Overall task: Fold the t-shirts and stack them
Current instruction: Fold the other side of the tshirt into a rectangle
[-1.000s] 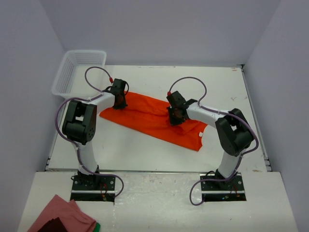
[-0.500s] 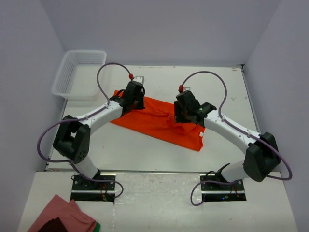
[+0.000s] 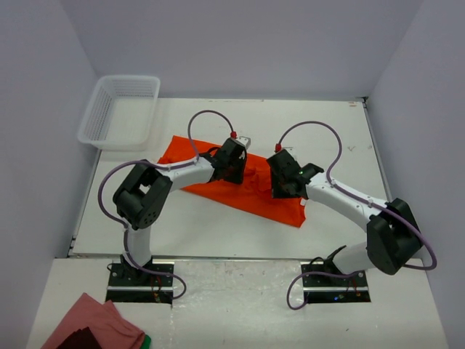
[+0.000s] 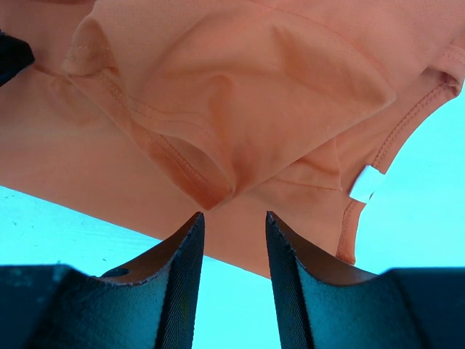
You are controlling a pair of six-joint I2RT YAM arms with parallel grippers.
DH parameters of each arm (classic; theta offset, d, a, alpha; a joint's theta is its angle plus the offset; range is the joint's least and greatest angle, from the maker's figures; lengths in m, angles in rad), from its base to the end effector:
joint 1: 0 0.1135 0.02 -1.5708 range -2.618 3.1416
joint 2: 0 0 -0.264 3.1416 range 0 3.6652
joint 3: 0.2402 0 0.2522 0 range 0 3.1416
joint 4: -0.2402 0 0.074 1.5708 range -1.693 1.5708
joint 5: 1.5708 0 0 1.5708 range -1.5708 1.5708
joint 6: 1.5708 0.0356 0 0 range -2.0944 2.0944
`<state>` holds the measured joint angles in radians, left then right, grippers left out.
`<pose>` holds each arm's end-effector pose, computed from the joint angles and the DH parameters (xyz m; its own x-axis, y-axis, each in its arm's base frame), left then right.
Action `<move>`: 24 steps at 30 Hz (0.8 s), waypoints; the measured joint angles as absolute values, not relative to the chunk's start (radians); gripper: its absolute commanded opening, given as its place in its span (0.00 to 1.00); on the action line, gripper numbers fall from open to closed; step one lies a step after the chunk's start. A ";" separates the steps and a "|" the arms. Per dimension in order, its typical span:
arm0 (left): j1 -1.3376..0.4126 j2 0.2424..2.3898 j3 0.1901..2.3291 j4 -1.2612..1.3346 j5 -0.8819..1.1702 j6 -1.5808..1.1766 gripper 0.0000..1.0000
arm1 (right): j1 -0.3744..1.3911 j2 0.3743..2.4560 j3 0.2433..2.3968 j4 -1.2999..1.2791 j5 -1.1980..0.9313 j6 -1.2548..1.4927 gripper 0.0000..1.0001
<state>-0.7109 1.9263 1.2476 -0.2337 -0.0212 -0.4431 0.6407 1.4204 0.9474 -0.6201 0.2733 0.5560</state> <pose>0.3091 -0.2652 0.1672 -0.8170 0.1378 -0.5600 0.3235 0.9134 -0.2472 0.2267 0.1570 0.2202 -0.8560 -0.0043 -0.5170 -0.0286 0.9988 0.0391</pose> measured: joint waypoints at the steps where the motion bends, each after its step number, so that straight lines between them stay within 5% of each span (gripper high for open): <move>1: -0.716 1.927 1.255 -0.233 -0.020 -0.443 0.25 | 0.641 1.420 0.947 -0.620 0.273 0.558 0.40; 24: -0.752 1.881 1.273 -0.225 -0.014 -0.443 0.29 | 0.638 1.544 0.946 -0.580 0.271 0.569 0.31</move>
<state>-0.7525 1.8809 1.2732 -0.2253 -0.0135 -0.4435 0.6380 1.5440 0.9463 -0.5797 0.2710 0.5686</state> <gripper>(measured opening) 0.290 0.322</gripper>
